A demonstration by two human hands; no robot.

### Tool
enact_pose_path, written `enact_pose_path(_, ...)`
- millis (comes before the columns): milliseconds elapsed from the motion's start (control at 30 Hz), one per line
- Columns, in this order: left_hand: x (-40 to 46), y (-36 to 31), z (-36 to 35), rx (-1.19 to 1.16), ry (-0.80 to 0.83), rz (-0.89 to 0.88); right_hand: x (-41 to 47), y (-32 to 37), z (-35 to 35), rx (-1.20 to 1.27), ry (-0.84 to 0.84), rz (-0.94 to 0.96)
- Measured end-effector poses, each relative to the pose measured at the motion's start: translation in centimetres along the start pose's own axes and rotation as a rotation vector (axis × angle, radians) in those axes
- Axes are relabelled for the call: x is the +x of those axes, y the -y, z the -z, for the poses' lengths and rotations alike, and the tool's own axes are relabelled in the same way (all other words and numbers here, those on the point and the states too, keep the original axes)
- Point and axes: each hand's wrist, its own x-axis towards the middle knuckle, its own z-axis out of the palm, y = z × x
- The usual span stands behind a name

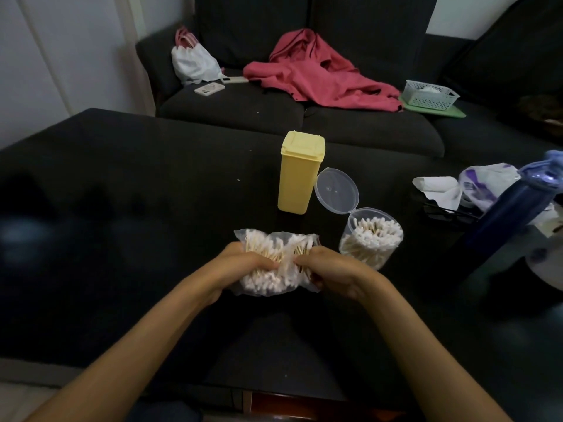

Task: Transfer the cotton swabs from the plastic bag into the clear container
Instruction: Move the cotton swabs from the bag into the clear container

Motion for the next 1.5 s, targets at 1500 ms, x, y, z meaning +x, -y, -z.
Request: enact_pose_path(1500, -0.1, -0.1, 1.5, 0.629, -0.403, -0.219, -1.7, 0.7, 1.7, -0.201, -0.100, -0.004)
